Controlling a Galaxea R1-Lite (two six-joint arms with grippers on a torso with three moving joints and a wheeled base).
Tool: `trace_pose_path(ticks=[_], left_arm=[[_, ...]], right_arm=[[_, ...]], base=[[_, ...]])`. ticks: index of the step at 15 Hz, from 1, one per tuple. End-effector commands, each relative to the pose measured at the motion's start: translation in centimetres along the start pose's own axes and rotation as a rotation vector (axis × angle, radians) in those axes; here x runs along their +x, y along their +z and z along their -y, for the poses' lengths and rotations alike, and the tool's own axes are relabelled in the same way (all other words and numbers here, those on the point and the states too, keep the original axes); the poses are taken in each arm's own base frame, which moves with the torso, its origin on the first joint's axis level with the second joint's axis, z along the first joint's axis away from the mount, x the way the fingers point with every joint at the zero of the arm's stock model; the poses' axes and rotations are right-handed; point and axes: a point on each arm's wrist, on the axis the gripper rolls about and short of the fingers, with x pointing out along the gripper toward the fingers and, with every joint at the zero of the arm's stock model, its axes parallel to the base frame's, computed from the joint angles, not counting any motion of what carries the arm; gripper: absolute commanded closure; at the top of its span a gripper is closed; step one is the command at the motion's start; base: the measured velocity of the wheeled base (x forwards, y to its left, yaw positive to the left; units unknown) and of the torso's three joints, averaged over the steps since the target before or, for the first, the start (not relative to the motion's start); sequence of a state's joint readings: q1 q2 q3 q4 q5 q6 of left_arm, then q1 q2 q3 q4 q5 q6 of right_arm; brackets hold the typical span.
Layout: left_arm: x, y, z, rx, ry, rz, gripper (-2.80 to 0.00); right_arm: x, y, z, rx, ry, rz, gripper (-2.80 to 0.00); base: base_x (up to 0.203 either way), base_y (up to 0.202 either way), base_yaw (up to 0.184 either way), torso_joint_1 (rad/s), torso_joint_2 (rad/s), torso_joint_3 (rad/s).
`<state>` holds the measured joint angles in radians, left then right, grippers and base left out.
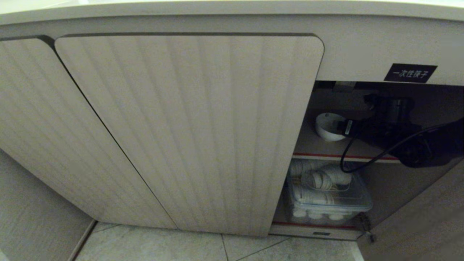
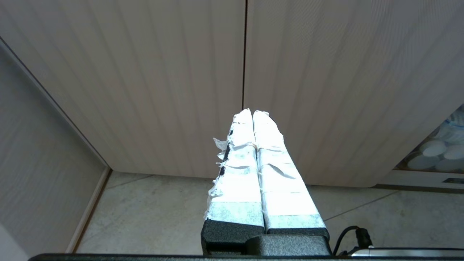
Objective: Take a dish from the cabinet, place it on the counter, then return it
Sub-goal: Take the bowl from the cabinet
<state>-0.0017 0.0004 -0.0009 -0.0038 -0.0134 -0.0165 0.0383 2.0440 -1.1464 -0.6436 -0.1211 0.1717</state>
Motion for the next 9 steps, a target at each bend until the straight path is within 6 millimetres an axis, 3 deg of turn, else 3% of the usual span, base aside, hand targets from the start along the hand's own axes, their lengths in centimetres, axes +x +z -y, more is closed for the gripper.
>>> trace_pose_path(ticks=[1, 9], left_arm=[[-0.01, 0.02, 0.00, 0.000, 0.000, 0.002, 0.00], [-0.01, 0.03, 0.00, 0.000, 0.000, 0.002, 0.00]], right_arm=[[0.16, -0.15, 0.00, 0.002, 0.000, -0.001, -2.80], [0.36, -0.14, -0.08, 0.033, 0.011, -0.071, -2.80]], base=[[0.000, 0.000, 0.000, 0.000, 0.00, 0.000], [0.000, 0.000, 0.000, 0.000, 0.00, 0.000]])
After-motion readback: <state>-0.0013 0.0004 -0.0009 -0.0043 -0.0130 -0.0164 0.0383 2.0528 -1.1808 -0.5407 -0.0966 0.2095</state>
